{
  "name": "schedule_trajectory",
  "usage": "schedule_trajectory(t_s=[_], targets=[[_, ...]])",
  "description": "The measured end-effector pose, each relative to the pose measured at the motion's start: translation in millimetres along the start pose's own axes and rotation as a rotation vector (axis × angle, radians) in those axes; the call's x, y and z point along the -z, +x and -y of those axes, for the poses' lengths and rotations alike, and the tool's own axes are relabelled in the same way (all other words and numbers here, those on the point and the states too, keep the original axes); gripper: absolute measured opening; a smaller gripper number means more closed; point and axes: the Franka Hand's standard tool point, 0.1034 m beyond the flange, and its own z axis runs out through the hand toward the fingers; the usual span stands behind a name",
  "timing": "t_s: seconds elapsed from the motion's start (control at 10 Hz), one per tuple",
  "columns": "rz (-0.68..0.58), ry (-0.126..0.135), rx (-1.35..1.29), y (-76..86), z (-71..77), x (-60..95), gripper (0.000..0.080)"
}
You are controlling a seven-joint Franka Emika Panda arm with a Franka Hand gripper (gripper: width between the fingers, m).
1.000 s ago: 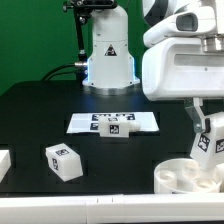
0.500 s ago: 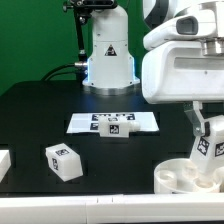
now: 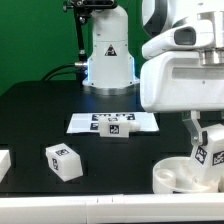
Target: Assemble stool
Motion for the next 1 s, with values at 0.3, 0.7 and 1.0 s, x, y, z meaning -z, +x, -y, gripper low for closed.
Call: schedule_trajectory(t_s=[0.3, 0.7, 1.0], targets=[[-0.030, -0.002, 0.013, -0.1, 8.6, -5.1, 0.0324], [-0.037, -0.004, 0.014, 0.1, 8.8, -5.4, 0.0569], [0.060, 0.018, 0.007, 4.0, 7.1, 0.8, 0.0646]])
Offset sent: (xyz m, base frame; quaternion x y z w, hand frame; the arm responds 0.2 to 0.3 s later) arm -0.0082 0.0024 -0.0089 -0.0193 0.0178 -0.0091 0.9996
